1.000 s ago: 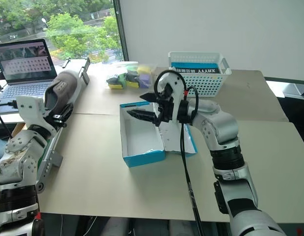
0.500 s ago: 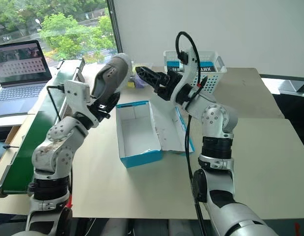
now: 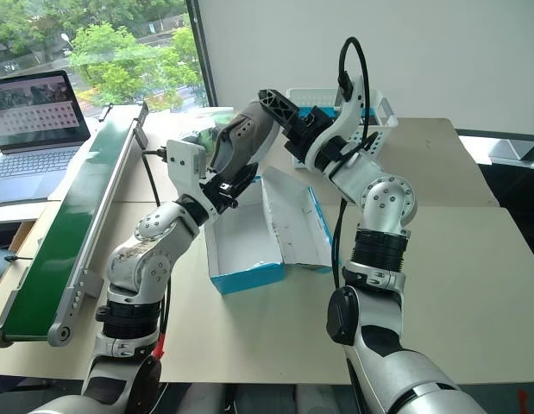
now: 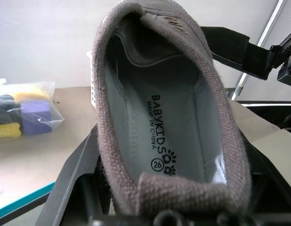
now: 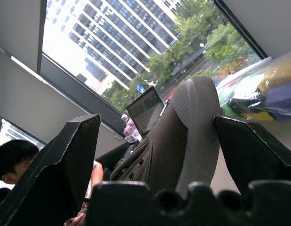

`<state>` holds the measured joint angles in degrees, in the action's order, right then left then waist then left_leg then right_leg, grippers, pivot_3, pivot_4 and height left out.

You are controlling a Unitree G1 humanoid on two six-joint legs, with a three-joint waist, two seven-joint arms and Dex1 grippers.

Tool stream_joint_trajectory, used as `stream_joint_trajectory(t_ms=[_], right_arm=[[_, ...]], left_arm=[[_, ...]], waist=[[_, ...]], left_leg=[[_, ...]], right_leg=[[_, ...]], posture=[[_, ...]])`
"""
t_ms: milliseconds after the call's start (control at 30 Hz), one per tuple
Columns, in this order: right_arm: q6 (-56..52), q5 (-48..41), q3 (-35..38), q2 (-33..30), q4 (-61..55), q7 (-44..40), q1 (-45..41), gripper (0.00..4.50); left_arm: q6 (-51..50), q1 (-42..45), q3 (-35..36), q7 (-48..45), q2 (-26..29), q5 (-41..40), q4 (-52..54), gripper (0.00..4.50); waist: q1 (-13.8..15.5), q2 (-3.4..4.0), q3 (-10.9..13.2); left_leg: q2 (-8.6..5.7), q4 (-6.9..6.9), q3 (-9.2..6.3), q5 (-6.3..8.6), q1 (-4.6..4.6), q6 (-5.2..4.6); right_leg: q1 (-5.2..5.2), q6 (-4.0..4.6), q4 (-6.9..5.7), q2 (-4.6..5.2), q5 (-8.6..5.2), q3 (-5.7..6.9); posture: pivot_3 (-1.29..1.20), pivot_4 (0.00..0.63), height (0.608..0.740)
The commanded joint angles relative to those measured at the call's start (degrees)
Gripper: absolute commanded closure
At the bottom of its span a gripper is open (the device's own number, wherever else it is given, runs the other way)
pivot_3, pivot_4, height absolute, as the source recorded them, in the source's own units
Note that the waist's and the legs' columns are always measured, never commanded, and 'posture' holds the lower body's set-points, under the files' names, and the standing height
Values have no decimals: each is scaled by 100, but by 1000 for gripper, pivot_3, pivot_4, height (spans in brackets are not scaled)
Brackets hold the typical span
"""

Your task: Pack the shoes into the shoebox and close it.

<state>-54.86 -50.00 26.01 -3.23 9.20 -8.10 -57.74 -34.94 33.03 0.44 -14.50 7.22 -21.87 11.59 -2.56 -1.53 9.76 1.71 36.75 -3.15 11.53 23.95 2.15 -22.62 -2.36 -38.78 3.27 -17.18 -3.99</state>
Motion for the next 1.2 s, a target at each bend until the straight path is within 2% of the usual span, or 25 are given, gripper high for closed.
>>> stream_joint_trajectory(t_ms=[33,233,333,500,867,1200], right_arm=[[82,-117,-147,-15,-155,-55,-50,0],[103,135,-351,-202,-28,-88,41,0],[288,503,-531,-590,159,-321,127,0],[506,599,-457,-844,465,-406,22,0],[552,512,-587,-574,334,-441,30,0],[336,288,-487,-623,128,-418,-232,0]], left_arm=[[215,252,-140,-92,-104,5,127,2060],[283,565,37,-140,-23,54,-30,2060],[247,607,161,-189,116,45,-8,2060],[159,538,219,-215,184,7,130,2060],[146,537,72,-143,-49,27,164,2060],[153,435,43,-206,-30,53,138,2060]], waist=[[0,0,0],[8,0,0],[8,0,0],[5,2,1],[5,2,1],[4,2,1]], left_leg=[[0,0,0,0,0,0],[0,0,-1,0,4,0],[-1,0,-1,0,6,0],[-1,0,0,0,25,0],[0,0,5,-1,43,0],[0,0,5,-1,44,0]], right_leg=[[0,0,0,0,0,0],[-2,0,9,0,0,0],[-3,0,12,0,0,1],[-22,0,16,0,0,0],[-48,0,-17,1,0,-5],[-50,0,-17,0,0,-4]], posture=[[0,150,740],[0,150,740],[0,150,740],[0,150,740],[0,150,740],[0,150,740]])
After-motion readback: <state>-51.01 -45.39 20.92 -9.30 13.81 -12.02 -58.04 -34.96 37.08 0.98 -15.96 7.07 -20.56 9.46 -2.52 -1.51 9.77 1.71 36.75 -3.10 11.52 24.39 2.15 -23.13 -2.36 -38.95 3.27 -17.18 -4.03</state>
